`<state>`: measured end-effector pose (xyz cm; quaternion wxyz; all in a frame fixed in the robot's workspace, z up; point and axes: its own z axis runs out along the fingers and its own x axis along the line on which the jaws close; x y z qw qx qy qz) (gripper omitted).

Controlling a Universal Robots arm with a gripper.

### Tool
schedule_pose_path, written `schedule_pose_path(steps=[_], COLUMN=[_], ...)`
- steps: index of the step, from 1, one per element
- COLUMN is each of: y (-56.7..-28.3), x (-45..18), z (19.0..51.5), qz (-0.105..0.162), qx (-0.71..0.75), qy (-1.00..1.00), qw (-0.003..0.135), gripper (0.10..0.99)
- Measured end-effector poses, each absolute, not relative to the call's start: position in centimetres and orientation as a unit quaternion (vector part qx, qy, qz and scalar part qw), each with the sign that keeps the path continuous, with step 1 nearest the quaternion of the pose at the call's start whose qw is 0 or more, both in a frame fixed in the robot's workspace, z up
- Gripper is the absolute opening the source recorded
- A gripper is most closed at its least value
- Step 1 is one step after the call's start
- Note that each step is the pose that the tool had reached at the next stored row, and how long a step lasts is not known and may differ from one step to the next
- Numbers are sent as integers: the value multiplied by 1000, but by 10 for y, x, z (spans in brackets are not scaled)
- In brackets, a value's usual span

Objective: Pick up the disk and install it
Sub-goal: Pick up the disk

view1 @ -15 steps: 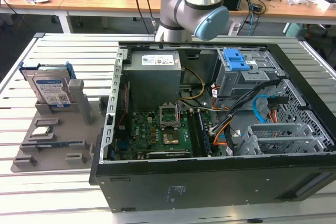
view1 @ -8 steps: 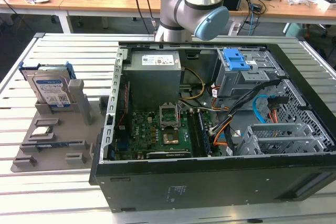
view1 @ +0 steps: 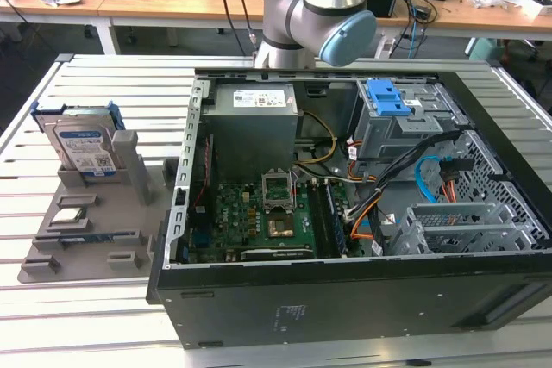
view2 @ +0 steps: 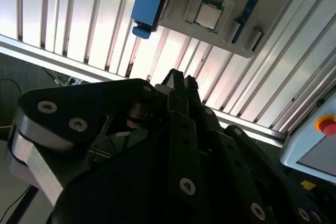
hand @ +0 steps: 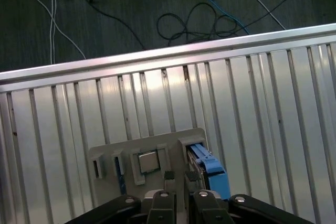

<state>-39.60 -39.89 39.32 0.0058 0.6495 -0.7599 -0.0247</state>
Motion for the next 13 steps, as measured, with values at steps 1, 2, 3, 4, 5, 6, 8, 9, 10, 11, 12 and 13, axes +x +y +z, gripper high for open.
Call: schedule_pose_path(steps=[1, 2, 3, 4, 5, 6, 8, 9, 10, 11, 12, 13], y=[-399, -399, -399, -399, -399, -399, -399, -399, -398, -397, -394, -393], x=[-396, -396, -396, -396, -396, -396, -396, -396, -396, -395, -395, -394], z=[393, 393, 393, 393, 393, 393, 393, 393, 393, 393, 393, 393], qz=[-25, -25, -25, -25, -25, -25, -25, -25, -25, -25, -25, -25], qx=[650, 650, 650, 650, 650, 650, 650, 650, 650, 650, 650, 650], qy=[-760, -760, -760, -760, -759, -759, -759, -759, -759, -759, -759, -759], qw=[6, 6, 6, 6, 6, 6, 6, 6, 6, 6, 6, 6], gripper=[357, 416, 416, 482, 482, 482, 482, 482, 482, 482, 482, 482])
